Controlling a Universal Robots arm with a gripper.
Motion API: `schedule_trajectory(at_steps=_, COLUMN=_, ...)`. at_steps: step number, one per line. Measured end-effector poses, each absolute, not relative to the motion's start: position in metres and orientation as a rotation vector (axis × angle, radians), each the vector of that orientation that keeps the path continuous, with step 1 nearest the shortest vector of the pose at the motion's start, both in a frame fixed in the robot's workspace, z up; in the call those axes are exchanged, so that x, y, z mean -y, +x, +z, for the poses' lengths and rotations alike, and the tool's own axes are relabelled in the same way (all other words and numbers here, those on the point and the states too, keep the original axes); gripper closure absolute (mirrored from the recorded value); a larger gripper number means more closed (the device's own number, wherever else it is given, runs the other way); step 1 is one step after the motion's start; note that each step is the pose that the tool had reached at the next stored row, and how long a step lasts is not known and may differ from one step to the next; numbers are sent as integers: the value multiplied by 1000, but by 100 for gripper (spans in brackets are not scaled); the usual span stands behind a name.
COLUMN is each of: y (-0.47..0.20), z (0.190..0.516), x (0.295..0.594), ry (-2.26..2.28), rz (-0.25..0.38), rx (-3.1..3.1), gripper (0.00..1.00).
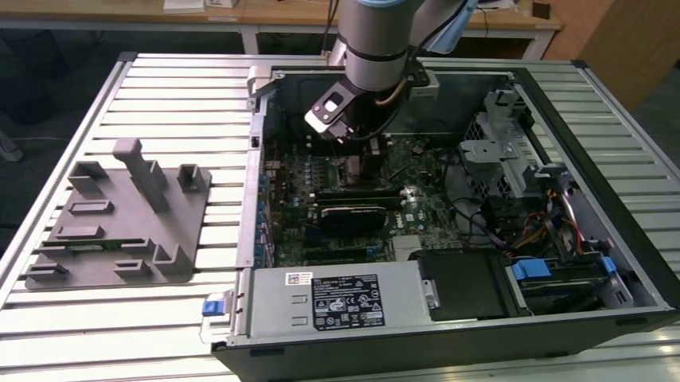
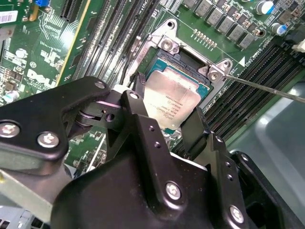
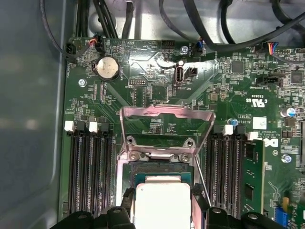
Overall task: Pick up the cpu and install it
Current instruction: 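Place the cpu into insertion slot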
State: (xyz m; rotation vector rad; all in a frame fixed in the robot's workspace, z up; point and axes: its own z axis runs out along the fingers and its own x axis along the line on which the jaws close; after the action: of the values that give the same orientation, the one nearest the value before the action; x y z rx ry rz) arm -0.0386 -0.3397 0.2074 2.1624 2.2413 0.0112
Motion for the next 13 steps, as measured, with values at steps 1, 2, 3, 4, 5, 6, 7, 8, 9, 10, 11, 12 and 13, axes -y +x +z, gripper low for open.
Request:
schedule_trajectory(at_steps=1, y=-39, z=206, x=340, ry=2162, rz=11, rx=-2241, gripper=45)
schedule_trajectory(at_steps=2, y=-39, z=206, x=339, ry=2162, rz=11, rx=-2241, gripper=45)
schedule_trajectory(at_steps=3, y=-39, z=205, x=339, ry=2162, rz=11, rx=-2241, gripper=45)
schedule_trajectory(at_steps=4, y=-39, z=204, x=339, ry=2162, rz=11, rx=-2241, gripper=45)
schedule_trajectory(at_steps=5, y=-39, z=203, x=339, ry=2162, rz=11, rx=-2241, gripper=45)
schedule_trajectory(at_steps=6, y=-39, z=203, x=339, ry=2162, rz=11, rx=-2241, gripper=45)
schedule_trajectory(at_steps=7, y=-39, z=202, x=339, ry=2162, rz=11, rx=-2241, gripper=45)
schedule_trajectory(at_steps=8, y=-39, z=202, x=339, ry=2162, rz=11, rx=-2241, gripper=45)
schedule_trajectory(at_steps=9, y=-39, z=201, x=339, ry=2163, rz=11, rx=-2241, gripper=45)
schedule_trajectory(at_steps=10, y=-39, z=200, x=339, ry=2163, rz=11, rx=-2241, gripper=45)
schedule_trajectory(at_steps=11, y=-39, z=200, x=339, ry=2163, rz=11, rx=-2240, gripper=45)
schedule_trajectory(at_steps=12, y=-39, z=199, x=339, ry=2164, rz=11, rx=-2240, gripper=45)
schedule_trajectory(at_steps=13, y=-39, z=198, x=339, ry=2164, rz=11, rx=-2240, gripper=45)
